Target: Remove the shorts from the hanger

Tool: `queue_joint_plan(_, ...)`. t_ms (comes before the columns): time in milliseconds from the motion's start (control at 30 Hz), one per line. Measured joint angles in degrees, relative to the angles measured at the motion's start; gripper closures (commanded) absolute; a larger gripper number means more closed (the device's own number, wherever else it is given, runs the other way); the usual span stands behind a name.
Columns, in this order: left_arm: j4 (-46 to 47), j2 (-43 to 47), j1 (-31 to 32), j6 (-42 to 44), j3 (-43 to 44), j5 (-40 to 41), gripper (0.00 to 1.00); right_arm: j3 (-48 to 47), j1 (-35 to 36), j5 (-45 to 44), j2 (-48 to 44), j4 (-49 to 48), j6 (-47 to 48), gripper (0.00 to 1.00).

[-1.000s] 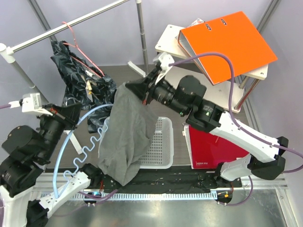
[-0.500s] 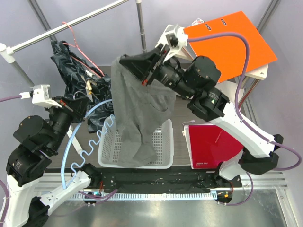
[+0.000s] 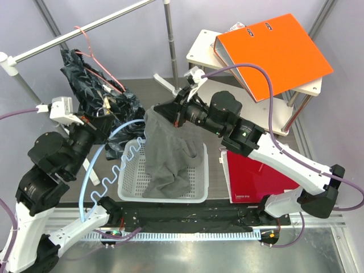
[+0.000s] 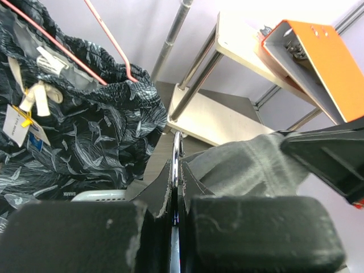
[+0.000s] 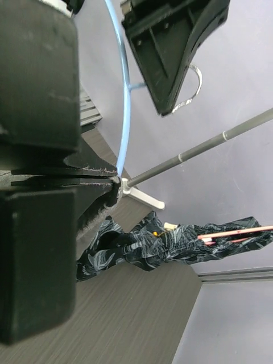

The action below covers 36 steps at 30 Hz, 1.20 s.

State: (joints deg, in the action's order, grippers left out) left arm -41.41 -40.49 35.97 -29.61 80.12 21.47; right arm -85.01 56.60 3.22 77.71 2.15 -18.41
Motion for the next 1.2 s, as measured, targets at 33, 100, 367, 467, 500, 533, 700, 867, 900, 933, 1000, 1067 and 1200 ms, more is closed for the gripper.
queue_joint_plan(33, 0.1, -0.4, 0.0, 0.0, 0.0, 0.0, 1.00, -0.1, 0.0, 0.1, -0.2, -0.2, -0.1, 0.99)
queue_joint_plan(100, 0.4, -1.2, 0.0, 0.0, -0.2, -0.1, 1.00, 0.9, 0.0, 0.1, -1.6, -1.2, -0.3, 0.99)
queue_joint_plan(367, 1.3, -1.3, 0.0, 0.2, -1.2, -0.1, 1.00, 7.1, -0.9, 0.2, -4.9, -2.6, -2.2, 0.99)
queue_joint_plan(467, 2.0, -1.6, 0.0, 0.7, -1.2, -0.1, 1.00, 3.5, -1.0, 0.6, -2.9, -1.2, -2.2, 0.99)
queue_joint_plan(500, 2.3, -1.8, 0.0, 0.9, -1.2, -0.1, 1.00, 2.4, -1.0, 0.8, -2.4, -1.1, -2.2, 0.99)
queue_joint_plan(533, 2.6, -1.9, 0.0, 1.2, -1.2, -0.1, 1.00, 1.6, -1.1, 1.1, -2.0, -1.2, -2.3, 0.99)
queue_joint_plan(700, 3.8, -3.2, 0.0, 2.1, -1.3, 0.0, 1.00, 3.2, -1.2, 2.6, -2.2, -4.4, -3.9, 0.99)
queue_joint_plan(867, 3.8, -4.3, 0.0, 3.3, -1.3, 0.6, 1.00, 15.0, -1.2, 3.3, -3.8, -8.7, -7.6, 0.99)
queue_joint_plan(900, 3.8, -4.3, 0.0, 3.4, -1.3, 0.7, 1.00, 18.1, -1.2, 3.5, -3.8, -9.0, -8.5, 0.99)
queue_joint_plan(933, 3.8, -4.3, 0.0, 3.5, -1.3, 0.9, 1.00, 20.1, -1.2, 3.6, -3.7, -9.0, -9.0, 0.99)
queue_joint_plan(1000, 3.5, -4.2, 0.0, 4.0, -1.3, 1.0, 1.00, 25.1, -1.2, 4.4, -3.0, -9.1, -10.9, 0.99)
queue_joint_plan(1067, 3.5, -3.9, 0.0, 4.3, -1.3, 1.1, 1.00, 28.3, -1.2, 5.2, -2.0, -9.3, -12.4, 0.99)
queue_joint_plan(1200, 3.5, -3.2, 0.0, 4.4, -1.3, 1.1, 1.00, 33.7, 0.4, 8.1, 0.9, -9.9, -15.1, 0.99)
